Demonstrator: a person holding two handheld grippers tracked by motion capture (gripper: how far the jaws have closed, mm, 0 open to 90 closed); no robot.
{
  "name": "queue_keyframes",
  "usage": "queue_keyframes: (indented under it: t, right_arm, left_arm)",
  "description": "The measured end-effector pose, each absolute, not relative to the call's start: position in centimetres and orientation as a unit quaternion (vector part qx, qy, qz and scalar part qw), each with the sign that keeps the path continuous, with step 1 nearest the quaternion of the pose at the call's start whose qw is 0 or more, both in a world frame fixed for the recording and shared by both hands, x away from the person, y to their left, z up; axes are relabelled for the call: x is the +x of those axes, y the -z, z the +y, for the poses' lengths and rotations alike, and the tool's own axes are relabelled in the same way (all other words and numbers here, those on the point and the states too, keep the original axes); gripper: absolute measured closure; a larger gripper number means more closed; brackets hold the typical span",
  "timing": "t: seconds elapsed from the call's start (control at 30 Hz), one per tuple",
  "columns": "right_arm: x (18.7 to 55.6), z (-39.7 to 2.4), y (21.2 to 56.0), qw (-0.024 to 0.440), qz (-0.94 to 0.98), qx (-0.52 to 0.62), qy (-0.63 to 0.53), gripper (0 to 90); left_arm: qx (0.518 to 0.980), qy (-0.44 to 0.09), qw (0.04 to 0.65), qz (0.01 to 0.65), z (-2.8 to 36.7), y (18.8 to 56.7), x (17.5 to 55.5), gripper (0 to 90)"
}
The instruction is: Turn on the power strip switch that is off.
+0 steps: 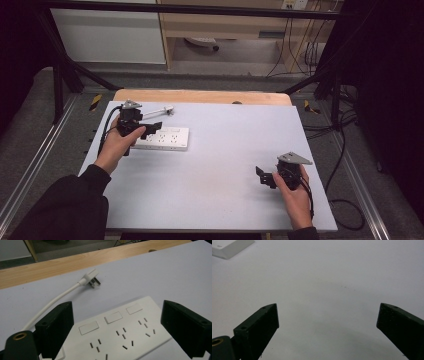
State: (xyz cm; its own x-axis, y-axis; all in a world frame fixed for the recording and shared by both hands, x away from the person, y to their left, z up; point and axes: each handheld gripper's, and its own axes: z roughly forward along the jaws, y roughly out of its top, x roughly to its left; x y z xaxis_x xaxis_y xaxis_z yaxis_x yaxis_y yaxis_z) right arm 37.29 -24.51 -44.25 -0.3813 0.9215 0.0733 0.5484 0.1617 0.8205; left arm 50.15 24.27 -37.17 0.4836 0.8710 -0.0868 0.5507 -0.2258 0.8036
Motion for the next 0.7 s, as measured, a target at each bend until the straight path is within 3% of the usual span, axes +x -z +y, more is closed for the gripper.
queue_keyframes:
  t: [0.7]
  right_arm:
    - [37.3, -24.5, 44.3, 0.231, 0.727, 0.506, -0.403, 4.4]
  left_arm:
    - [0.76, -0.195, 0.393, 0.48, 24.5, 38.3, 51.2, 11.9]
